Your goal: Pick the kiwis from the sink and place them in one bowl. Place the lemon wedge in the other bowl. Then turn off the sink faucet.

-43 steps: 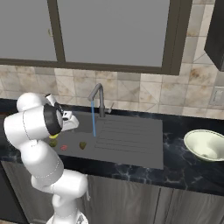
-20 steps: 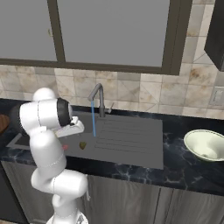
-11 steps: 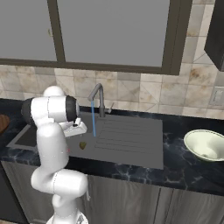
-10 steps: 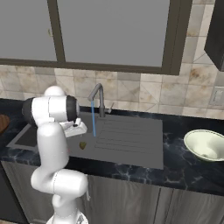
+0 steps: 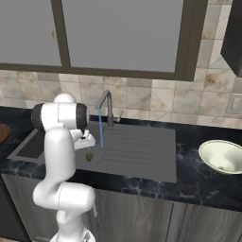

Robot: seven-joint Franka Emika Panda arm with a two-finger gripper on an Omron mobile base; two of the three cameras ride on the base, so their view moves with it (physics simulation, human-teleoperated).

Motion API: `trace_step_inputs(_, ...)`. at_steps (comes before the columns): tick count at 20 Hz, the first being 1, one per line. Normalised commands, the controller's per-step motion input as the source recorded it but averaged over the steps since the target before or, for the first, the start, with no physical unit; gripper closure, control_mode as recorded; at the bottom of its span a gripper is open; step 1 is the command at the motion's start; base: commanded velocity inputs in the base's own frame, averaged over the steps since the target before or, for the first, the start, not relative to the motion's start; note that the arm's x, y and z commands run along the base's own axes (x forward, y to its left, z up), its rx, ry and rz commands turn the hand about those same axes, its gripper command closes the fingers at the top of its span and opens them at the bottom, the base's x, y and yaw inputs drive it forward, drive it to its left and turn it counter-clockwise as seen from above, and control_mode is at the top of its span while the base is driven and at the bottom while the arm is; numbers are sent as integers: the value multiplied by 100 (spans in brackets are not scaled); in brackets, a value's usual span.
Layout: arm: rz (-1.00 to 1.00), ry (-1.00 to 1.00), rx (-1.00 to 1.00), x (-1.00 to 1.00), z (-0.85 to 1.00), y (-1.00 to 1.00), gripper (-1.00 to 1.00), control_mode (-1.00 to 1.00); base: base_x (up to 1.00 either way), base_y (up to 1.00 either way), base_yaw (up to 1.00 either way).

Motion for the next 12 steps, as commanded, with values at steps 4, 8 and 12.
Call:
trace_step_inputs(4, 0, 0, 0, 21, -25, 0, -100, -100, 0, 0, 0)
trace_step_inputs(8, 0, 0, 0, 2, -14, 0, -100, -100, 0, 0, 0)
trace_step_inputs(12, 0, 0, 0, 0, -4, 0, -100, -100, 0, 0, 0)
